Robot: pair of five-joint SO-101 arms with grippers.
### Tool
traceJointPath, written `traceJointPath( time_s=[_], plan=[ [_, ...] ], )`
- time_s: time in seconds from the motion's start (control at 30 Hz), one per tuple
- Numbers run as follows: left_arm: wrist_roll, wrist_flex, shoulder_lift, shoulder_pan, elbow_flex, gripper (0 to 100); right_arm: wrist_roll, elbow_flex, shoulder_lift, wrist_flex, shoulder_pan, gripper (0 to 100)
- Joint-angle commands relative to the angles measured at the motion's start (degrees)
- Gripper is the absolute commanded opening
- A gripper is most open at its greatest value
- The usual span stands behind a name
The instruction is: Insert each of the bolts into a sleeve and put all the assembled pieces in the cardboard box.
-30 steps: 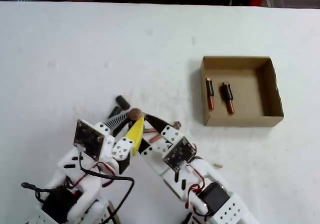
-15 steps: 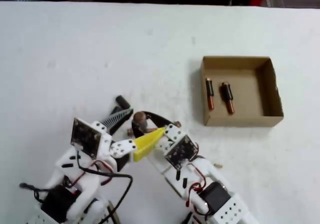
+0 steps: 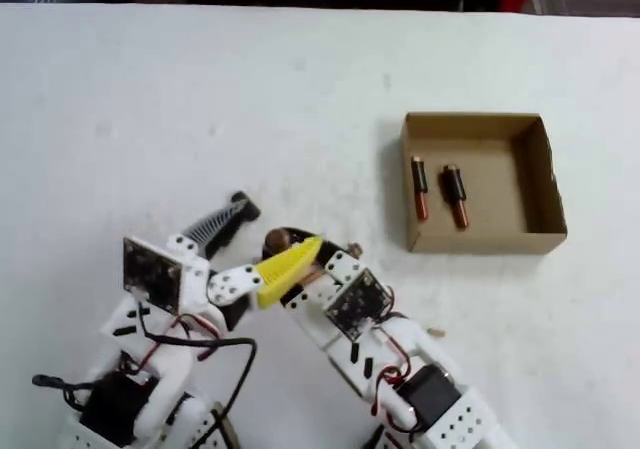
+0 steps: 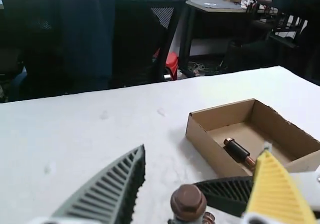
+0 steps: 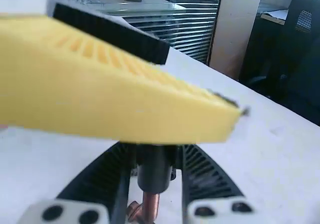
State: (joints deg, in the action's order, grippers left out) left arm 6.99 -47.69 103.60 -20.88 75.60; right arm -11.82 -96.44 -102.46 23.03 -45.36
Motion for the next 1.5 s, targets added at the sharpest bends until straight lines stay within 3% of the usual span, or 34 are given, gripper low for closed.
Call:
traceJointPath(
  time_s=[0.0,0.13,0.37,0.57,0.6,0.7,0.83,1.47],
  plan=[
    [-0.18,-3.34,0.66,0.48,-8.88,35,0.09,-0.44,-0.75,0.13,0.4,1.7],
    [-0.18,-10.46,0.66,5.49,-14.77,35,0.09,-0.44,-0.75,0.31,0.57,1.7],
    [-0.44,-15.03,0.66,15.96,-19.16,33,0.09,-0.44,-0.75,1.27,5.14,1.7],
    [-0.53,-16.44,0.66,18.77,-21.01,2,0.09,-0.44,-0.75,1.45,6.02,1.7],
    [-0.53,-16.53,0.66,19.82,-20.92,2,0.09,-0.44,-0.75,1.8,6.02,1.7],
    [-0.53,-18.9,0.66,23.87,-20.48,8,0.09,-0.44,-0.75,3.12,6.02,1.7],
    [-0.62,-23.47,0.66,27.12,-19.69,4,0.09,-0.44,-0.75,3.38,6.02,1.7],
    [-0.62,-25.14,0.66,26.68,6.95,2,0.0,1.76,-0.75,6.99,15.78,1.7]
  ],
)
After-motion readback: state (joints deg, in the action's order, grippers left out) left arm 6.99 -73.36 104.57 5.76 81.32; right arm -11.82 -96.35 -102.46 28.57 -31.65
